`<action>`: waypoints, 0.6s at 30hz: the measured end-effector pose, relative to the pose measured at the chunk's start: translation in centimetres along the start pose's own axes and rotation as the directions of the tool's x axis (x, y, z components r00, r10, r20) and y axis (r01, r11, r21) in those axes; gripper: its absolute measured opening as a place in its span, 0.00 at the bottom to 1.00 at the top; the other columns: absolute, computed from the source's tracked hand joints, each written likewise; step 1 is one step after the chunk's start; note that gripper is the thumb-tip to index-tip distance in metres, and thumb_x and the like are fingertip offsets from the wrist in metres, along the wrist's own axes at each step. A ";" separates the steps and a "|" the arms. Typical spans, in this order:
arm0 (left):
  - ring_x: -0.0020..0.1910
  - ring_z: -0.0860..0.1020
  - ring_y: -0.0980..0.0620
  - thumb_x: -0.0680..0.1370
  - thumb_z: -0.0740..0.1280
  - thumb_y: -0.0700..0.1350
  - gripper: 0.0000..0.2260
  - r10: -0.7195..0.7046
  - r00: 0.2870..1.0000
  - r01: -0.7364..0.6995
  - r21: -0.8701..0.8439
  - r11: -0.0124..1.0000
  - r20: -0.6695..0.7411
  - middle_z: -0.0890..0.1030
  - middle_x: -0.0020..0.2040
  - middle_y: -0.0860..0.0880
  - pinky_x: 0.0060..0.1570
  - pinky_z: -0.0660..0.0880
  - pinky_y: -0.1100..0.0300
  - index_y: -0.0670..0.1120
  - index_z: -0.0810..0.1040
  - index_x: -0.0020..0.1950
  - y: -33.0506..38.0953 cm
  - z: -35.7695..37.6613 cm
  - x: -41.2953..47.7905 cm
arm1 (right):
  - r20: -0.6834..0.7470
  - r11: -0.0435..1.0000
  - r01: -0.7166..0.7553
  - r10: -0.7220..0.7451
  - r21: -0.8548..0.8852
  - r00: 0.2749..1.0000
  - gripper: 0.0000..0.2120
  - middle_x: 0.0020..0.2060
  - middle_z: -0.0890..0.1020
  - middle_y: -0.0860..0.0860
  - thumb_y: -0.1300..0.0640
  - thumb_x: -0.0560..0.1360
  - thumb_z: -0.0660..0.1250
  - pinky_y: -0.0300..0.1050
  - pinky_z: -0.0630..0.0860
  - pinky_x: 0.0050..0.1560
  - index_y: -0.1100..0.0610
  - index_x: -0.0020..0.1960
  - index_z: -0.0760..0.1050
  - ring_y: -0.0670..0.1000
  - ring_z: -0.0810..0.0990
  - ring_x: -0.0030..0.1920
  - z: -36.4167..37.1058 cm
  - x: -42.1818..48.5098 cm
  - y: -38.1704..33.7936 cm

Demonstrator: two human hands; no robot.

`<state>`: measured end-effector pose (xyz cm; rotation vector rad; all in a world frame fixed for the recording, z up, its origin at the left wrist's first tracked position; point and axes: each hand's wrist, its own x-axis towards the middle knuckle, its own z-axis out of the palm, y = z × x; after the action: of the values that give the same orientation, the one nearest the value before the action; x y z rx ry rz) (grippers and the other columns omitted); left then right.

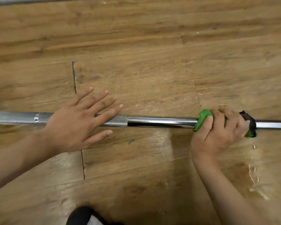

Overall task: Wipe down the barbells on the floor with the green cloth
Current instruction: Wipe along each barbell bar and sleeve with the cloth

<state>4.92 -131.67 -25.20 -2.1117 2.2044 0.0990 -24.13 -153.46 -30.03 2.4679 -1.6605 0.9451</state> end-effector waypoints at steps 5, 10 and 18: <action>0.79 0.67 0.39 0.86 0.50 0.61 0.29 -0.049 0.998 0.049 0.017 0.999 0.026 0.73 0.77 0.42 0.79 0.57 0.37 0.46 0.68 0.81 0.9 -0.4 0.1 | 0.114 0.986 0.021 -0.040 0.166 0.993 0.15 0.58 0.82 0.57 0.51 0.81 0.60 0.60 0.51 0.79 0.56 0.57 0.83 0.61 0.70 0.69 0.0 -5.4 -10.8; 0.82 0.61 0.39 0.87 0.48 0.61 0.29 -0.092 0.994 0.091 0.022 0.996 0.061 0.69 0.80 0.41 0.80 0.54 0.38 0.46 0.66 0.82 1.6 -0.8 -0.2 | 0.203 0.921 0.301 -0.352 0.246 0.914 0.15 0.59 0.82 0.54 0.49 0.80 0.62 0.56 0.59 0.76 0.52 0.60 0.82 0.59 0.74 0.65 -0.7 -4.7 -9.4; 0.83 0.58 0.40 0.86 0.46 0.64 0.33 -0.156 0.988 0.152 -0.147 0.977 -0.016 0.65 0.82 0.41 0.82 0.50 0.42 0.44 0.71 0.79 0.7 -1.3 3.5 | 0.170 0.964 0.138 -0.179 0.228 0.969 0.14 0.64 0.79 0.61 0.45 0.75 0.70 0.54 0.61 0.68 0.53 0.52 0.86 0.63 0.79 0.60 -2.1 -0.8 -3.1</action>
<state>4.03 -135.26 -24.30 -2.3664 2.0972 0.2276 -22.71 -150.72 -27.76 2.8663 -1.4434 0.9411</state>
